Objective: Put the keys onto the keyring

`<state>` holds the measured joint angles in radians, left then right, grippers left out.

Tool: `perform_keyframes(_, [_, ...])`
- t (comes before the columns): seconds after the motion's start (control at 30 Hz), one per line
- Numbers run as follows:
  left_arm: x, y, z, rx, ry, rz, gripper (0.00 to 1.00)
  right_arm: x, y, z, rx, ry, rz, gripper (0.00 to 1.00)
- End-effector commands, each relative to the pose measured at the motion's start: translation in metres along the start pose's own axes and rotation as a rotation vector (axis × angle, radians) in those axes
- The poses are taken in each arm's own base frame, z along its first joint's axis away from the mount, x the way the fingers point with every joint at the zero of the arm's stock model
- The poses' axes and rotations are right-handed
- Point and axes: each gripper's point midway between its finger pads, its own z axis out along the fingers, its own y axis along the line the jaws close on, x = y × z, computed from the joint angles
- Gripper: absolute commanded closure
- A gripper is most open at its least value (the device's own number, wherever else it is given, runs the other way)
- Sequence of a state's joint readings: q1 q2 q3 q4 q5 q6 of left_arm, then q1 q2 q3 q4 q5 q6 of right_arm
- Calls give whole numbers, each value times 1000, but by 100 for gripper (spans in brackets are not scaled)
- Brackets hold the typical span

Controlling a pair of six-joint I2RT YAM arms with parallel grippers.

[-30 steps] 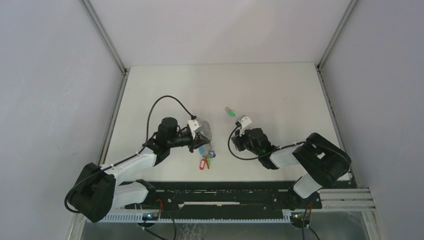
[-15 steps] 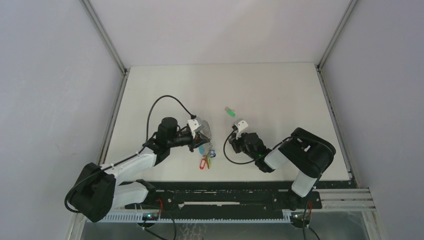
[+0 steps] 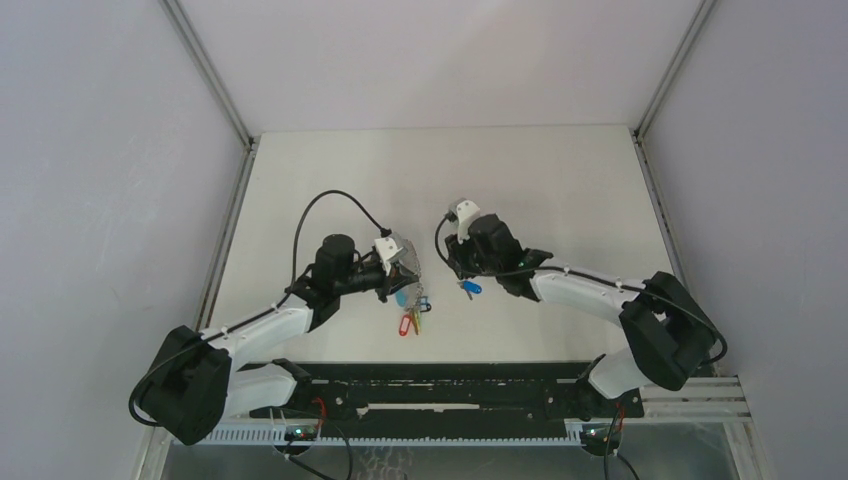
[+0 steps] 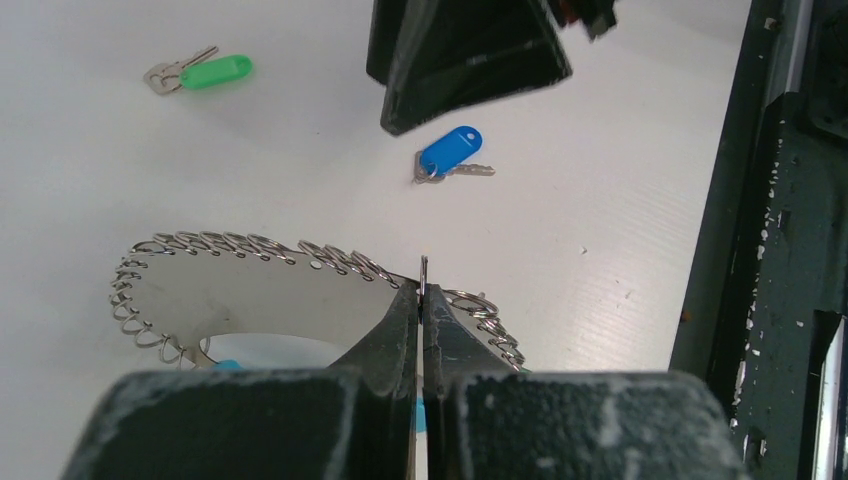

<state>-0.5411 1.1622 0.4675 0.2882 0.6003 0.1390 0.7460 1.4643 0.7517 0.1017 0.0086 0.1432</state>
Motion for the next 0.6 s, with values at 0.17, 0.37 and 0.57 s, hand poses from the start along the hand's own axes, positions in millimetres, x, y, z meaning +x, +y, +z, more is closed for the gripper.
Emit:
perform_keyframes(0.17, [-30, 19, -7, -94, -78, 18, 100, 18, -5, -33, 16, 425, -171, 65])
perform_keyframes(0.37, [-26, 30, -12, -142, -75, -16, 100, 19, 1, -21, 37, 537, -254, 65])
perform_keyframes(0.57, [-23, 42, -18, -180, -78, -39, 100, 25, 10, -2, 31, 609, -300, 67])
